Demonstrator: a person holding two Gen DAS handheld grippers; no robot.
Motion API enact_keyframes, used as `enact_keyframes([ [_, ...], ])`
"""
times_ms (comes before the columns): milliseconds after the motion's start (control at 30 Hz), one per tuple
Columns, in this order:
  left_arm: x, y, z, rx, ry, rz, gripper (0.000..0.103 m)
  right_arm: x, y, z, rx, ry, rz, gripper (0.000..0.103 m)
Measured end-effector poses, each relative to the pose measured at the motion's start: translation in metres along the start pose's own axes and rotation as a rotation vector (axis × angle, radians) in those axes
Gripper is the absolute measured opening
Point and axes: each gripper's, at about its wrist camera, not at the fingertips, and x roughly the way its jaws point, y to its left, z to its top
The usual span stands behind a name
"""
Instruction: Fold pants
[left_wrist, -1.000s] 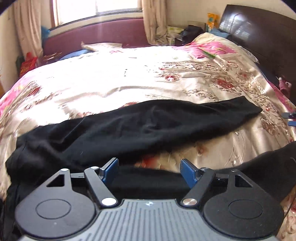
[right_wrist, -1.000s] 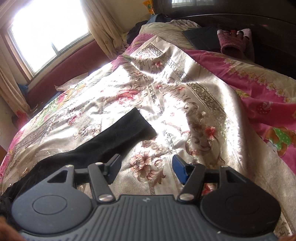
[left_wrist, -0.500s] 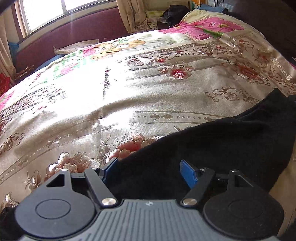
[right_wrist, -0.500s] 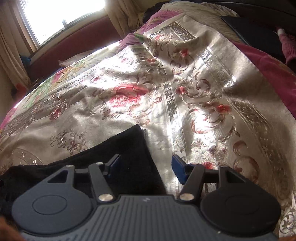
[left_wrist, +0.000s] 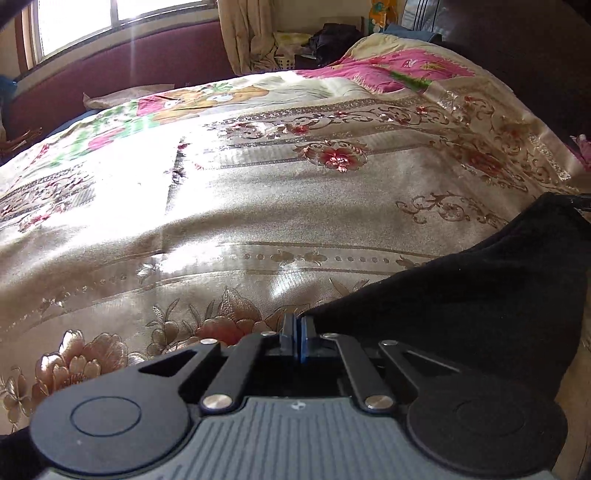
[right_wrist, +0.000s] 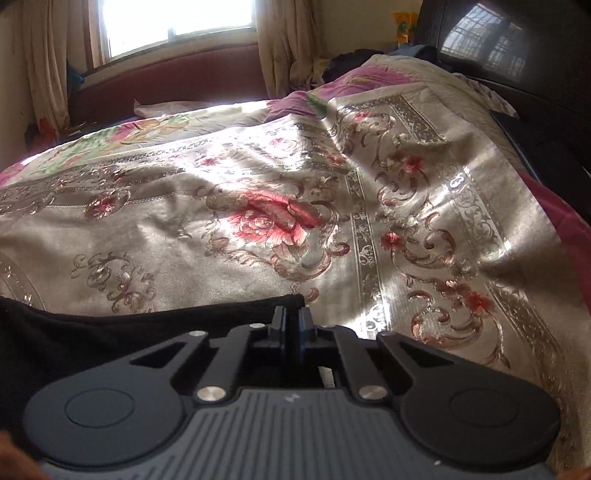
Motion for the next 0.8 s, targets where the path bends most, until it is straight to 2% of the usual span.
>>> enact_keyframes([
  [67, -0.001, -0.005, -0.005, 0.008, -0.051, 0.03, 0.018, 0.002, -0.002, 0.0, -0.005, -0.013, -0.024, 0.004],
  [133, 0.005, -0.008, -0.009, 0.001, -0.071, 0.065, 0.018, 0.014, -0.003, -0.002, -0.004, 0.016, -0.037, 0.004],
  [200, 0.015, -0.011, -0.014, -0.008, -0.053, 0.092, 0.019, 0.029, 0.0, -0.008, -0.016, 0.061, -0.059, 0.005],
  [267, 0.019, -0.018, -0.015, 0.006, -0.049, 0.13, 0.022, 0.03, 0.006, -0.01, -0.02, 0.066, -0.087, 0.007],
  [367, 0.009, -0.028, -0.008, 0.009, -0.046, 0.169, 0.027, 0.015, 0.015, -0.003, -0.014, 0.074, -0.104, 0.024],
  [433, -0.009, -0.036, -0.007, -0.013, -0.061, 0.151, 0.033, -0.005, 0.027, 0.001, -0.047, 0.047, -0.057, 0.04],
  [467, -0.019, -0.04, -0.008, -0.026, -0.072, 0.127, 0.038, -0.014, 0.035, 0.001, -0.069, 0.042, -0.024, 0.053],
  [500, -0.028, -0.046, -0.01, -0.035, -0.077, 0.095, 0.041, -0.021, 0.044, 0.0, -0.092, 0.05, 0.014, 0.059],
  [533, -0.037, -0.053, -0.015, -0.037, -0.072, 0.056, 0.045, -0.026, 0.052, -0.002, -0.119, 0.069, 0.061, 0.059],
  [600, -0.046, -0.064, -0.025, -0.03, -0.045, 0.001, 0.046, -0.028, 0.068, -0.01, -0.17, 0.117, 0.126, 0.058],
  [633, -0.047, -0.068, -0.034, -0.022, -0.021, -0.016, 0.046, -0.027, 0.072, -0.015, -0.199, 0.134, 0.13, 0.057],
  [733, -0.041, -0.07, -0.063, -0.007, 0.05, -0.016, 0.046, -0.015, 0.067, -0.033, -0.279, 0.197, 0.046, 0.053],
  [800, -0.044, -0.062, -0.076, -0.032, 0.024, -0.026, 0.046, -0.016, 0.038, -0.036, -0.217, 0.205, 0.011, 0.057],
])
